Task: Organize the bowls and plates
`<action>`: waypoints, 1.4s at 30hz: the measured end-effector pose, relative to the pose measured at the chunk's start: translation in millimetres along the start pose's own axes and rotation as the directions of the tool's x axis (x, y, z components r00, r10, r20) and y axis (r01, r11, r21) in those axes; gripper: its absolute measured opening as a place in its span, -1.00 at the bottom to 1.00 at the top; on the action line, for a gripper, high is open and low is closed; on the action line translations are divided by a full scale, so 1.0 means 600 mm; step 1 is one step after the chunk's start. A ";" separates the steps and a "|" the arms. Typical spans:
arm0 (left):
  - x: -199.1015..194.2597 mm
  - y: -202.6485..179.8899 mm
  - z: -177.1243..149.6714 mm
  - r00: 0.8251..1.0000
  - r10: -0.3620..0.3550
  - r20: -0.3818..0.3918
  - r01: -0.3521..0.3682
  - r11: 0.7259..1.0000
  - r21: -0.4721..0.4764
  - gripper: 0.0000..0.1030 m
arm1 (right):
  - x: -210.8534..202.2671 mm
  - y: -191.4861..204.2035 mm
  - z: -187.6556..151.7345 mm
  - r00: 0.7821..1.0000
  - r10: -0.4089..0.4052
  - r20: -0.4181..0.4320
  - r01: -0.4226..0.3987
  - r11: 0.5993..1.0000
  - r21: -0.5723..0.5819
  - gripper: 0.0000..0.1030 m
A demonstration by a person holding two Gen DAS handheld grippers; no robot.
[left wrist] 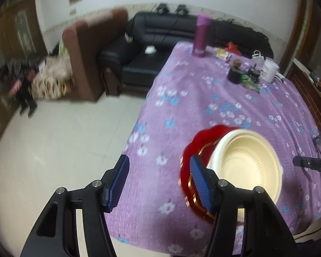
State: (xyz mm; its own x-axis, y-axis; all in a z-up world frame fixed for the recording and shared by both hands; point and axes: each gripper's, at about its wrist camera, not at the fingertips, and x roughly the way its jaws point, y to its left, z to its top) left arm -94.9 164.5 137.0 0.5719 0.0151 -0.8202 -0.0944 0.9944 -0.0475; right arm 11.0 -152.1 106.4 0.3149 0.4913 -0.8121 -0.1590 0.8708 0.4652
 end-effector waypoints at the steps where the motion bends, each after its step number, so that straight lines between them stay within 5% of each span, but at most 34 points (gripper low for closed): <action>1: 0.007 0.008 -0.004 1.000 -0.015 -0.013 0.015 1.000 -0.019 0.13 | 0.005 -0.006 0.000 1.000 -0.014 0.002 0.014 1.000 -0.009 -0.58; 8: 0.056 0.015 -0.034 0.990 -0.108 -0.095 0.101 0.993 -0.068 0.10 | 0.050 -0.030 -0.002 1.000 0.007 -0.021 -0.008 0.999 -0.032 -0.58; 12: 0.079 0.014 -0.039 0.983 -0.124 -0.132 0.116 0.991 -0.072 -0.24 | 0.072 -0.044 0.002 0.998 0.042 -0.038 -0.042 0.999 -0.015 -0.58; 26: 0.140 -0.011 -0.046 0.953 -0.213 -0.217 0.214 0.977 -0.019 -0.58 | 0.114 -0.039 0.016 0.993 0.082 -0.083 -0.088 0.994 -0.067 -0.67; 42: 0.165 -0.032 -0.050 0.949 -0.235 -0.209 0.246 0.969 0.025 -0.83 | 0.150 -0.020 0.017 0.993 0.058 -0.100 -0.068 0.993 -0.095 -0.80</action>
State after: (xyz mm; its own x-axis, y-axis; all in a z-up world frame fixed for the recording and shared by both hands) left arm -60.9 143.5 39.2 0.3950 -0.2416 -0.8863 0.0692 0.9699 -0.2335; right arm 50.5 -118.4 31.2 0.2100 0.5403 -0.8149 -0.2677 0.8334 0.4836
